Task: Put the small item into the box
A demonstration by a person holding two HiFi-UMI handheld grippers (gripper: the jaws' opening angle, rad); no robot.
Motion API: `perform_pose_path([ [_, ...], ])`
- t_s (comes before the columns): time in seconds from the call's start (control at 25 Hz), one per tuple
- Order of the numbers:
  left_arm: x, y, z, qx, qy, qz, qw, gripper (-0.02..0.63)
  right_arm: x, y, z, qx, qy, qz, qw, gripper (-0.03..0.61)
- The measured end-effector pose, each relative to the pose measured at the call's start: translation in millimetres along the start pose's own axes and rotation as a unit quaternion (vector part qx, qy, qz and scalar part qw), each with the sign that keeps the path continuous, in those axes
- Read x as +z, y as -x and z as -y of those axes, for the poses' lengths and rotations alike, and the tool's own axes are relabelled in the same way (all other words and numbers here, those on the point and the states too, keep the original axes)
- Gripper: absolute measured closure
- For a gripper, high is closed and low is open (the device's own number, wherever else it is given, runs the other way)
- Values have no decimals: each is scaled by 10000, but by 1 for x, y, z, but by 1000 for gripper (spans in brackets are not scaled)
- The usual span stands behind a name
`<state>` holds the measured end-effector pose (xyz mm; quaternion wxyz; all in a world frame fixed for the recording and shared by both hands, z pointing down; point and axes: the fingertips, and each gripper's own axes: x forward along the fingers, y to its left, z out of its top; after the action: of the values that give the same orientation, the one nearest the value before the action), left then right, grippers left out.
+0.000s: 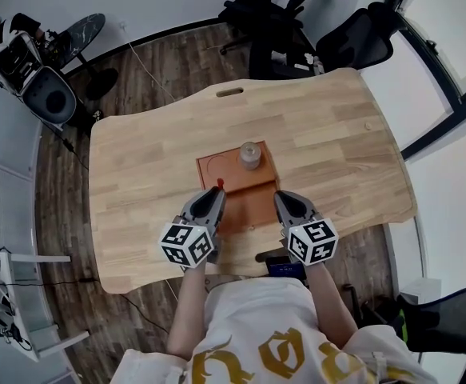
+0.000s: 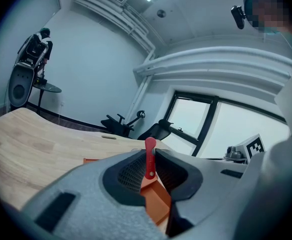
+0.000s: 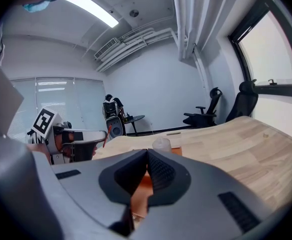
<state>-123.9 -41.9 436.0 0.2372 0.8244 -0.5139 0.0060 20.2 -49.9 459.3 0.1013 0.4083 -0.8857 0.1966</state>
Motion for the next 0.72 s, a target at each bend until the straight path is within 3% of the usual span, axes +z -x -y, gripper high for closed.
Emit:
perform_pose_path([
  [0.52,-26,-22,7,-183,-121,-407,9989,558,-17,-5,20,-74,-147,-192,9997,566],
  [0.72,-44,-27,1,-178,31,-608,9980,558,-31,-12,21,-36,-162,-378,9991,567],
])
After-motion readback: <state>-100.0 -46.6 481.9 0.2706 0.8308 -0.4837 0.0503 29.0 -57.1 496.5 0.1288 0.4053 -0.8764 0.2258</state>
